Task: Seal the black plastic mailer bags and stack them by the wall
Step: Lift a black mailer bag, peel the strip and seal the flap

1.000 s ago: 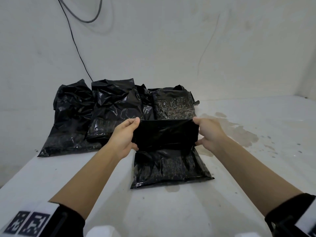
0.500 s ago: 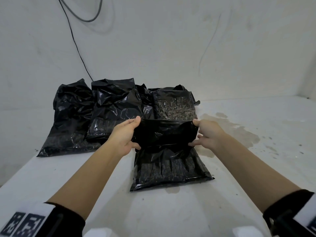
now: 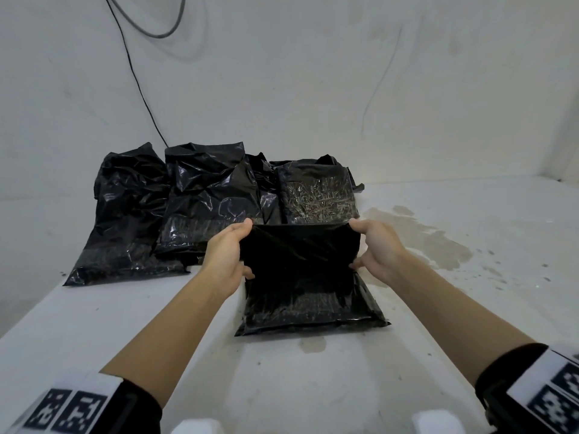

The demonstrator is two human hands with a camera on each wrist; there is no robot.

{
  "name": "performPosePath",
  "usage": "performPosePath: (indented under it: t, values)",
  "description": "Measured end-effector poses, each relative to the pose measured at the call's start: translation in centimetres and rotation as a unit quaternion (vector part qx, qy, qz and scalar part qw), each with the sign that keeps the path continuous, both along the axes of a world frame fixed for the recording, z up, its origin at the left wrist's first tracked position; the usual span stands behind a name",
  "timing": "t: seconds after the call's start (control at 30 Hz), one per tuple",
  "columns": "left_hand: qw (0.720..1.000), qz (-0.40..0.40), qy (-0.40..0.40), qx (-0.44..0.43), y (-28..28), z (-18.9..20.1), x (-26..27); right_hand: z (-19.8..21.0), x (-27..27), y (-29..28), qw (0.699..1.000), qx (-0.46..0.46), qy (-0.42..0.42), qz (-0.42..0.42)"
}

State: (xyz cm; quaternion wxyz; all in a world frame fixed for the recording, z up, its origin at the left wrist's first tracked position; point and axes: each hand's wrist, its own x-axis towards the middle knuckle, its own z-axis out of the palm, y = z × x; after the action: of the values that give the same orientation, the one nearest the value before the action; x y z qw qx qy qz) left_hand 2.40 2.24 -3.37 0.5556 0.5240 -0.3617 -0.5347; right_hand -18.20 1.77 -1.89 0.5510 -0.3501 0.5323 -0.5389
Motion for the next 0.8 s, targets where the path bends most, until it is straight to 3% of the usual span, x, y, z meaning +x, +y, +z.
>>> performPosePath:
  t: [0.33, 0.43, 0.53, 0.67, 0.8]
  values:
    - [0.998, -0.06, 0.035, -0.006, 1.1, -1.1, 1.3, -2.1, -2.1, 0.1, 0.995, -0.04, 0.023, 0.088]
    - [0.993, -0.1, -0.055, -0.007, 1.5, -1.7, 1.5, -2.7, -2.2, 0.8, 0.983, -0.046, 0.104, 0.144]
    - [0.97, -0.155, -0.185, -0.008, 2.2, -1.6, 1.6, -3.6, -2.4, 1.2, 0.954, -0.072, 0.221, 0.191]
    - [0.915, -0.219, -0.34, -0.016, 2.5, -1.8, 1.7, -4.5, -2.7, 1.4, 0.915, -0.098, 0.321, 0.225]
    - [0.841, -0.257, -0.471, -0.067, 1.7, -3.1, 2.4, -5.1, -3.1, 1.6, 0.865, -0.16, 0.413, 0.235]
